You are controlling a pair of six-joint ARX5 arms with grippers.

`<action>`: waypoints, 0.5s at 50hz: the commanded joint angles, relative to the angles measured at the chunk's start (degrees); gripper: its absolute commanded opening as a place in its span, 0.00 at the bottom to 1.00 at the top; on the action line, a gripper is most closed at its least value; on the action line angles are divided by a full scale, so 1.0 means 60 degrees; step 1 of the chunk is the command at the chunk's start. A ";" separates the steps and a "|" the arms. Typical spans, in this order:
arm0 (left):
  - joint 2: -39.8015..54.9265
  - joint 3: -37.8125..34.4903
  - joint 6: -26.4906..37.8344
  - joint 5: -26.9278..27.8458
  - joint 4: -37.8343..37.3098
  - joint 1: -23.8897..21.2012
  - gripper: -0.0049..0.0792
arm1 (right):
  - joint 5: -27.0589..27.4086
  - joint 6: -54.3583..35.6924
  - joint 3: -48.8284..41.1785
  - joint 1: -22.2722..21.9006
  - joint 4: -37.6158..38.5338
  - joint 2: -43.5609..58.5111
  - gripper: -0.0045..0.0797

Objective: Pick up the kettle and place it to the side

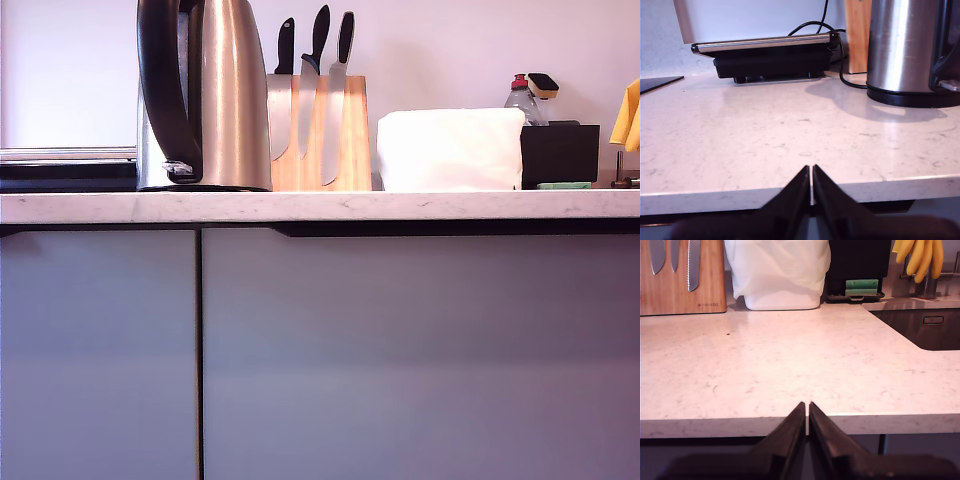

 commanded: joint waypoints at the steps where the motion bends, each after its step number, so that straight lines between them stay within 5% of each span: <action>1: -0.0033 0.0543 -0.1184 0.1501 0.0324 0.0707 0.04 | -0.1515 0.0769 0.0619 -0.0568 0.0696 -0.0058 0.04; 6: -0.0033 0.0554 -0.1184 0.1501 0.0386 0.0707 0.04 | -0.0838 0.0368 0.0637 -0.0568 0.0703 -0.0058 0.04; 16: -0.0033 0.0736 -0.1195 0.1628 0.0423 0.0707 0.04 | -0.0871 0.0393 0.0896 -0.0568 0.0619 -0.0062 0.04; 25: -0.0011 0.1468 -0.1588 0.2718 0.0193 0.0707 0.04 | -0.2113 0.1818 0.1872 -0.0565 0.0255 -0.0058 0.04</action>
